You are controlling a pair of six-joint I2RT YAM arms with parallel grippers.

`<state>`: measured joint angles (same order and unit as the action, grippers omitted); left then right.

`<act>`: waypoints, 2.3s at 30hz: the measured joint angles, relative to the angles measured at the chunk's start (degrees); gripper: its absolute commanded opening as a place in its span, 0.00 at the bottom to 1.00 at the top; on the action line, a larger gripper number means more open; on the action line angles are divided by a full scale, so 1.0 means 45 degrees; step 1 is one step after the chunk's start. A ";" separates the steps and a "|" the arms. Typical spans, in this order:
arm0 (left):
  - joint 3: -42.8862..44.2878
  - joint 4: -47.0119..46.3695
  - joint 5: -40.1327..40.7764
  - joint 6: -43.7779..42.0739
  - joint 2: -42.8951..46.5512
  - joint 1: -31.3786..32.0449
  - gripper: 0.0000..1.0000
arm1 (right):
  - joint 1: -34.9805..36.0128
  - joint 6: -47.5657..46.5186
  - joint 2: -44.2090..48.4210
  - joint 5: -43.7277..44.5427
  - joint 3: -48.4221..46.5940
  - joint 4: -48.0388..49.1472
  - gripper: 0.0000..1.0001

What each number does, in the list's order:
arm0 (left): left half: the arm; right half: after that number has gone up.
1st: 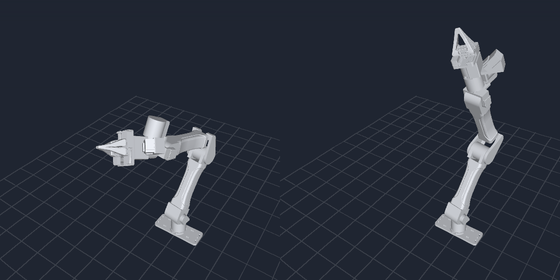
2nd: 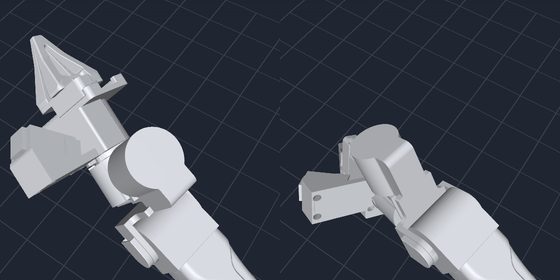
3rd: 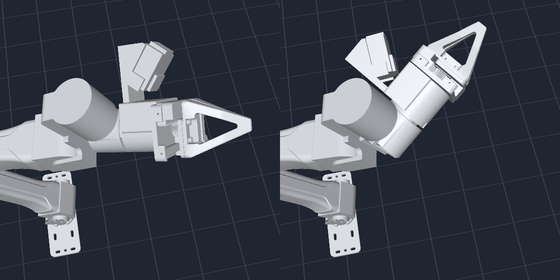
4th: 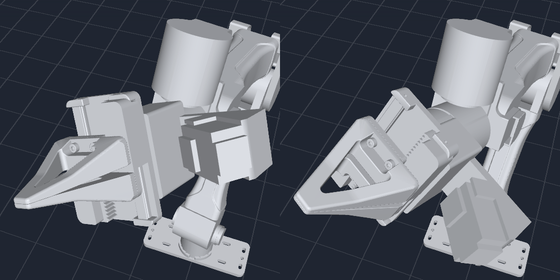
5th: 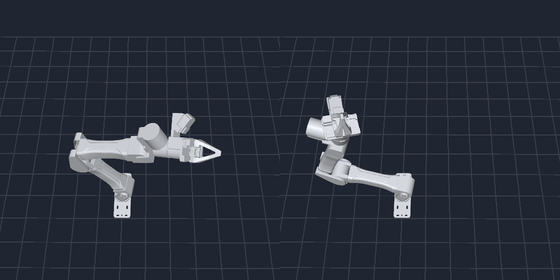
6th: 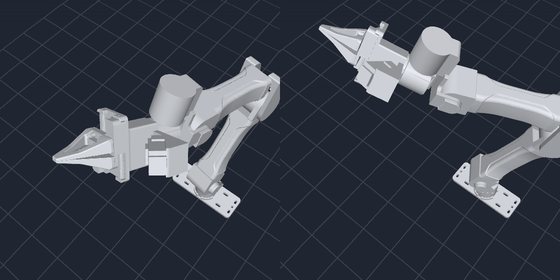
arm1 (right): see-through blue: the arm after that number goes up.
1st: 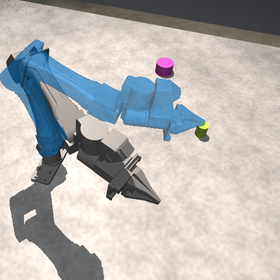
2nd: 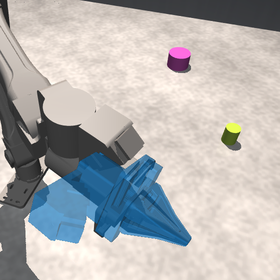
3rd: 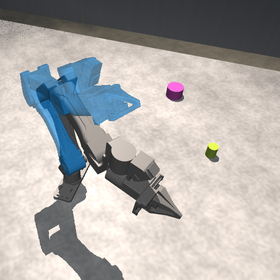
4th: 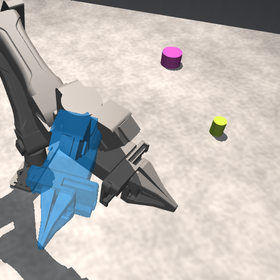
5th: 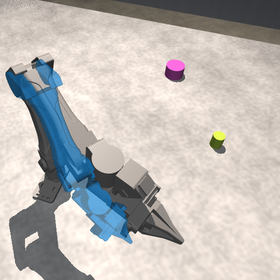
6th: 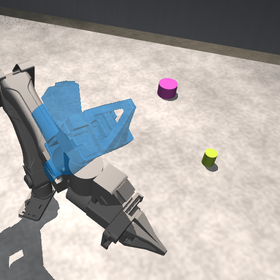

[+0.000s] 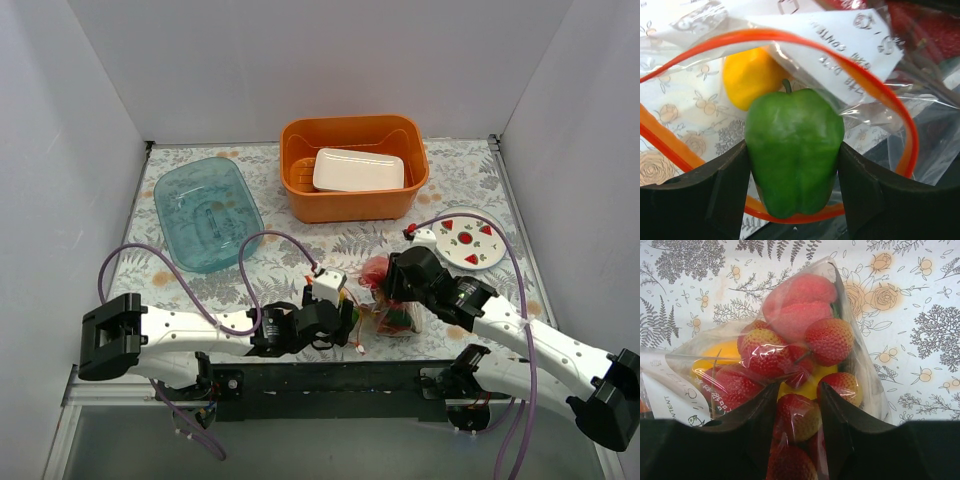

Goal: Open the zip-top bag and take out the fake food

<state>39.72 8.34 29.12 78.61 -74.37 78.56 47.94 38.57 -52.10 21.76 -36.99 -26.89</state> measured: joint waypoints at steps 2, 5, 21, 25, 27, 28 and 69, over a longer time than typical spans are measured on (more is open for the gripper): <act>0.0146 0.0573 -0.0262 0.0398 0.0005 -0.0146 0.25 | 0.0000 -0.0068 0.0228 -0.0010 0.0126 0.0063 0.49; 0.0554 0.1399 -0.0787 0.0845 0.0005 -0.0491 0.26 | 0.0000 -0.0277 0.0369 -0.0005 0.0214 0.0131 0.49; 0.3206 0.5085 -0.4454 0.0801 -0.0019 -0.3055 0.25 | 0.0495 -0.0811 0.0413 0.0714 0.0287 0.0359 0.54; 0.3832 0.6504 -0.5081 0.0782 0.0209 -0.3191 0.26 | 0.0515 -0.0874 0.0636 0.0835 0.0287 0.0257 0.55; 0.3993 0.7106 -0.5275 0.0831 0.0534 -0.3196 0.26 | 0.0520 -0.0908 0.0695 0.0865 0.0287 0.0204 0.55; 0.4061 0.7480 -0.5348 0.0869 0.0763 -0.3196 0.26 | 0.0515 -0.0923 0.0704 0.0879 0.0287 0.0194 0.55; 0.6324 0.3235 -0.2317 0.0520 -0.5260 -1.5883 0.93 | 0.0515 -0.2157 0.0287 -0.0243 0.0194 0.0549 0.57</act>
<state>68.18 22.90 18.70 80.95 -98.04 7.09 50.26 28.86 -50.81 20.67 -36.12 -24.43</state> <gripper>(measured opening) 0.742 0.560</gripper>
